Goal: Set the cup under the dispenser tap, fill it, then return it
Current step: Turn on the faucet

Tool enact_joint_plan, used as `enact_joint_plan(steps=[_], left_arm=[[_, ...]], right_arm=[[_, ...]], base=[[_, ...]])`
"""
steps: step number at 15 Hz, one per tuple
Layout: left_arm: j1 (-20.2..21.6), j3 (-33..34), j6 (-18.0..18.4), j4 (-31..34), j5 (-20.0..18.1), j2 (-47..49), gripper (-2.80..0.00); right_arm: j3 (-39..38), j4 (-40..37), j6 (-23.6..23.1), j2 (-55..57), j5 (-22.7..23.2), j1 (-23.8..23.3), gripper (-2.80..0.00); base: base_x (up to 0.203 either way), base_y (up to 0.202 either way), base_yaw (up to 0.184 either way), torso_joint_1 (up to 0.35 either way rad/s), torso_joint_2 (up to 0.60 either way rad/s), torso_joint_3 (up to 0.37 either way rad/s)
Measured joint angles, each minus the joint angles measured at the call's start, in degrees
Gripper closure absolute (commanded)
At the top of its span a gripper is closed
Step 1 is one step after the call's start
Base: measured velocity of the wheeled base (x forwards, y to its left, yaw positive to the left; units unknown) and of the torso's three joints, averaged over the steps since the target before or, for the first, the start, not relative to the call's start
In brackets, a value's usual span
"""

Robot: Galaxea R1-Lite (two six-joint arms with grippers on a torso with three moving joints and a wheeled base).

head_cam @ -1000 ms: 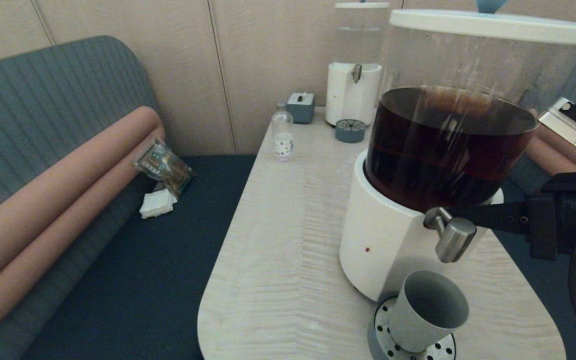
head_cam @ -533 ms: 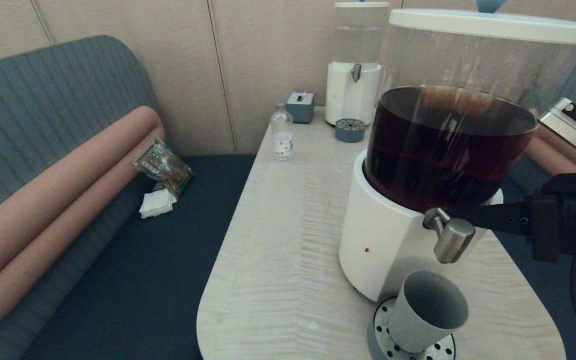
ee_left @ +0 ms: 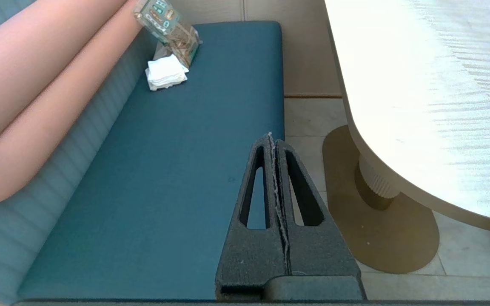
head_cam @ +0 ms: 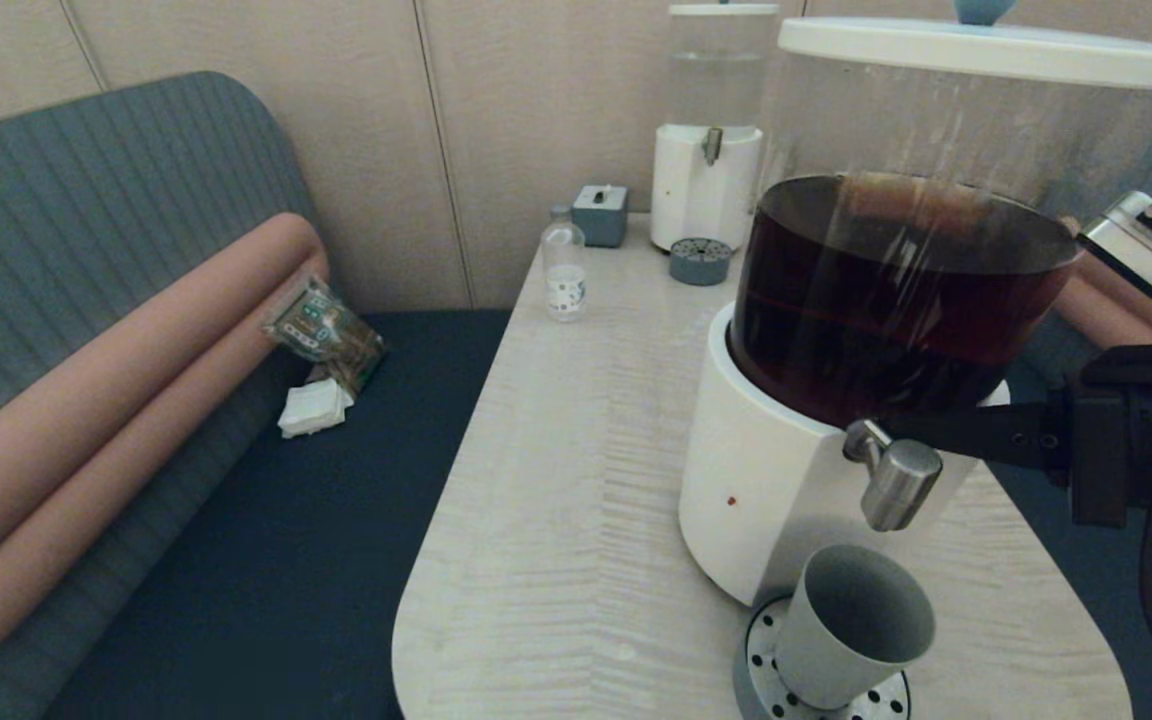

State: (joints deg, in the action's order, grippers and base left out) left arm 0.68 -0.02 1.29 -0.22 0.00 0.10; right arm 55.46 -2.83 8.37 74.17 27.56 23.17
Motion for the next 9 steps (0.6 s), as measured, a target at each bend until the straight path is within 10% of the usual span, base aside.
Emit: enact_joint_plan(steps=[9], left_arm=[[0.0, 0.0, 0.0, 0.0, 0.0, 0.0, 0.0]], right_arm=[[-1.3, 2.8, -0.8, 0.4, 3.2, -0.2, 0.0]], base=[[0.0, 0.0, 0.0, 0.0, 0.0, 0.0]])
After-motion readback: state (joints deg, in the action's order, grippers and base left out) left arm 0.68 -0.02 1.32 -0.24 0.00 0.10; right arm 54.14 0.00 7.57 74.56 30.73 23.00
